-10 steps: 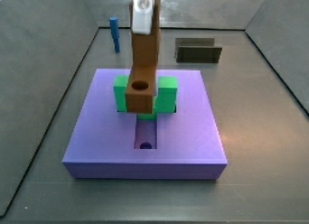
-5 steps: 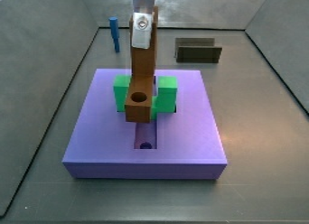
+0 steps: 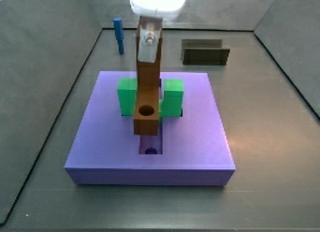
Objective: Pick up the brown object. Move up. Place the brown object on the fixture. Regrasp the brown object. Move to above the board. Insert the brown object.
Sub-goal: Insert the brown object.
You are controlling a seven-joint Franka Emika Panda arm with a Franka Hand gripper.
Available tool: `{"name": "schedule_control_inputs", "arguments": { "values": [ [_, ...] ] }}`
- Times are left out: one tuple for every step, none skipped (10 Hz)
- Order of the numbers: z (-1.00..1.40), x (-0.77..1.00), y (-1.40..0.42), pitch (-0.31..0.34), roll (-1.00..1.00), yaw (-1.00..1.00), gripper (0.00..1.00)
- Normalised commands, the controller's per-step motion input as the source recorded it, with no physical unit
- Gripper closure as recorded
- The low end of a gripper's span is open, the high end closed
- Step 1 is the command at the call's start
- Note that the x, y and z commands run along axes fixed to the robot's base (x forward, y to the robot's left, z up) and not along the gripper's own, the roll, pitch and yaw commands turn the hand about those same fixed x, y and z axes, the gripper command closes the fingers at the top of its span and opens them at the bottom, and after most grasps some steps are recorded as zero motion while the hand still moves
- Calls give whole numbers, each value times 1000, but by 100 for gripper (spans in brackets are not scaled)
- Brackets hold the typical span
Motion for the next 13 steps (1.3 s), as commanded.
{"name": "schedule_control_inputs", "arguments": {
  "values": [
    [-260, 140, -11, 0, 14, 114, 100],
    [-294, 106, 0, 0, 26, 103, 100],
    [-291, 43, 0, 0, 31, 74, 100],
    [-269, 0, 0, 0, 31, 31, 100],
    [-257, 66, 0, 0, 54, 29, 100],
    [-274, 106, 0, 0, 71, 31, 100],
    [-274, 120, 0, 0, 67, 34, 100],
    [-277, 120, 0, 0, 74, 34, 100],
    [-269, 120, 0, 0, 73, 34, 100],
    [-251, 140, 0, 0, 73, 0, 100],
    [-280, 114, 0, 0, 79, 0, 100],
    [-231, 123, 0, 0, 93, 0, 100],
    [-126, 103, 26, 10, 124, -11, 100]
  ]
}}
